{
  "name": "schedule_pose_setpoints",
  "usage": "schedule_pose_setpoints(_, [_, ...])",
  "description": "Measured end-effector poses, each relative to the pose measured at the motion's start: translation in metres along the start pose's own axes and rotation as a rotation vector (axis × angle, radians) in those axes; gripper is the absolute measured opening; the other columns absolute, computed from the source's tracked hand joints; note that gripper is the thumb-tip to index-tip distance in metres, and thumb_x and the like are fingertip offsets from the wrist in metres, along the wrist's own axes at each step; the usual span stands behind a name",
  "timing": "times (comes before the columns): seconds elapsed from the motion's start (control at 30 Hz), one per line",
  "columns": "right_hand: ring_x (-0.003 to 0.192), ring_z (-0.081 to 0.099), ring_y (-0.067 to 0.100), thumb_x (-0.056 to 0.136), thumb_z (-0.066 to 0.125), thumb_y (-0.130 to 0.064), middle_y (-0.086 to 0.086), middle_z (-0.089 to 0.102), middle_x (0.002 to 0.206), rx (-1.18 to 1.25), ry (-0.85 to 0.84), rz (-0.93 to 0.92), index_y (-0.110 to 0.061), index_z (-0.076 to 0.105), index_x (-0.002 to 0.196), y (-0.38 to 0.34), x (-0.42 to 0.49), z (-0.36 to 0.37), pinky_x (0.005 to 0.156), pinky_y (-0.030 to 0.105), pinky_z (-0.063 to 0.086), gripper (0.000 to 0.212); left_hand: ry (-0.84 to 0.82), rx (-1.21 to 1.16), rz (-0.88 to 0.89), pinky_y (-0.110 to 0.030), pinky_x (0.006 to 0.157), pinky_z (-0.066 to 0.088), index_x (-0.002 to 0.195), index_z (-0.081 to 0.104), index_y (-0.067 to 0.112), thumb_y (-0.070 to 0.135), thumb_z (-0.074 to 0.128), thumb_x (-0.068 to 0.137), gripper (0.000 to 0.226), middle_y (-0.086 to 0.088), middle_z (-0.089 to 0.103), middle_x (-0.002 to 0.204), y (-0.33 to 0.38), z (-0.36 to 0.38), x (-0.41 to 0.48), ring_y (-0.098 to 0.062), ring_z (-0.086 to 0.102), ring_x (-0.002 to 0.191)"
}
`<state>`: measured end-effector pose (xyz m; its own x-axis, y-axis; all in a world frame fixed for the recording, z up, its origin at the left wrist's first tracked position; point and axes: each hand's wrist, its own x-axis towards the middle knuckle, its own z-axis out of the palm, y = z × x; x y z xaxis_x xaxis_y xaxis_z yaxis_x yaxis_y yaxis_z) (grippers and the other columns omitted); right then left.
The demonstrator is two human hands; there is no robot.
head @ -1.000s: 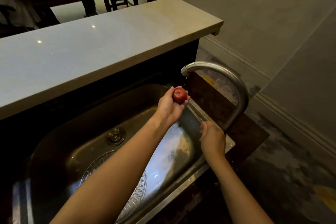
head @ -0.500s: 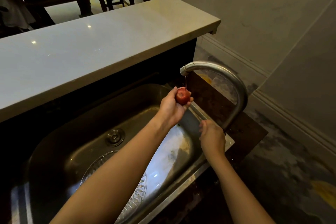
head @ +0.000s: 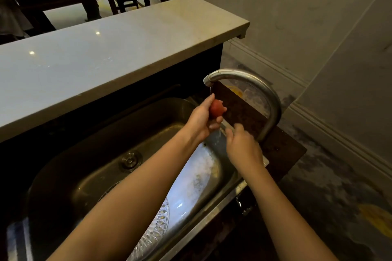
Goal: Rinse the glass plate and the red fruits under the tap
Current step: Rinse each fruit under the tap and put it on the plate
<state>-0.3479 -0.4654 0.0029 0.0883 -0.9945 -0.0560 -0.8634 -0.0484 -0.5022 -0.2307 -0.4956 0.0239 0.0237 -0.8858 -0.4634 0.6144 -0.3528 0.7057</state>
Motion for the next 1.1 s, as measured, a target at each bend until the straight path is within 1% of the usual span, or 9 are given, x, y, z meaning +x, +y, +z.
schedule_pose_setpoints(0.1, [0.113,0.053,0.026,0.096,0.029,-0.047,0.010,0.055,0.126,0.270,0.029,-0.073,-0.021,0.038,0.138,-0.026,0.020,-0.010,0.083,0.035,0.042,0.050,0.008,0.071,0.028,-0.016,0.032,0.031,0.087,0.052,0.008,0.038,0.034,0.099,0.038,-0.010,0.049,0.072,0.004,0.004,-0.002,-0.009,0.043,0.037])
schedule_pose_setpoints(0.23, [0.117,0.053,0.026,0.096,0.026,-0.049,0.009,0.055,0.128,0.676,-0.203,0.058,-0.026,0.046,0.130,-0.048,0.059,-0.008,0.090,0.035,0.043,0.045,-0.012,0.089,0.092,-0.026,0.066,0.054,0.126,0.050,0.005,0.029,0.038,0.100,0.037,-0.011,0.060,0.103,0.010,0.004,-0.008,-0.017,0.061,0.088])
schedule_pose_setpoints(0.43, [0.107,0.054,0.020,0.097,0.034,-0.038,0.009,0.051,0.125,0.605,-0.129,-0.233,-0.023,0.048,0.124,-0.059,0.052,0.017,0.080,0.037,0.058,0.034,0.087,0.092,0.085,-0.018,0.045,0.044,0.100,0.056,0.009,0.032,0.032,0.102,0.033,-0.007,0.055,0.084,0.029,-0.007,-0.006,-0.014,0.052,0.066])
schedule_pose_setpoints(0.57, [0.093,0.061,0.024,0.098,0.032,-0.033,0.011,0.060,0.107,0.881,-0.045,0.155,-0.014,0.056,0.114,-0.062,0.069,0.009,0.076,0.035,0.054,0.035,0.034,0.367,0.116,-0.015,0.036,0.038,0.102,0.055,0.011,0.033,0.034,0.101,0.030,-0.006,0.052,0.070,0.021,0.003,-0.007,-0.012,0.050,0.050])
schedule_pose_setpoints(0.63, [0.103,0.058,0.032,0.098,0.032,-0.030,0.016,0.060,0.113,0.837,-0.048,0.167,-0.010,0.055,0.116,-0.065,0.072,0.005,0.084,0.039,0.054,0.035,0.064,0.387,0.140,-0.014,0.035,0.037,0.103,0.056,0.010,0.035,0.034,0.101,0.033,-0.007,0.051,0.068,0.019,0.005,-0.005,-0.008,0.051,0.041])
schedule_pose_setpoints(0.73, [0.099,0.054,0.023,0.098,0.034,-0.034,0.012,0.052,0.114,0.665,-0.108,-0.121,-0.012,0.051,0.113,-0.070,0.059,0.010,0.058,0.013,0.052,0.032,0.092,0.136,0.100,-0.020,0.050,0.046,0.084,0.056,0.010,0.031,0.031,0.102,0.037,-0.006,0.054,0.072,0.030,-0.003,0.002,-0.010,0.057,0.053])
schedule_pose_setpoints(0.8, [0.105,0.055,0.026,0.098,0.033,-0.036,0.014,0.053,0.119,0.676,-0.118,-0.138,-0.014,0.052,0.112,-0.066,0.056,0.010,0.071,0.027,0.057,0.033,0.039,0.119,0.066,-0.019,0.047,0.046,0.083,0.055,0.012,0.032,0.030,0.102,0.037,-0.006,0.054,0.072,0.031,-0.004,0.001,-0.011,0.057,0.052])
schedule_pose_setpoints(0.93, [0.103,0.061,0.034,0.098,0.033,-0.032,0.016,0.063,0.099,0.918,-0.080,0.280,-0.019,0.062,0.082,-0.063,0.071,-0.004,0.096,0.048,0.048,0.036,0.020,0.310,0.127,-0.026,0.055,0.046,0.092,0.059,0.022,0.029,0.036,0.099,0.025,-0.007,0.059,0.085,0.012,0.009,0.001,-0.016,0.058,0.073])
schedule_pose_setpoints(1.1, [0.097,0.055,0.019,0.098,0.028,-0.040,0.004,0.057,0.106,0.673,-0.059,-0.065,-0.020,0.054,0.110,-0.064,0.059,0.014,0.084,0.034,0.043,0.035,0.169,0.243,0.184,-0.033,0.074,0.047,0.081,0.059,0.012,0.025,0.041,0.099,0.028,-0.005,0.060,0.076,0.024,0.004,0.014,-0.018,0.058,0.075])
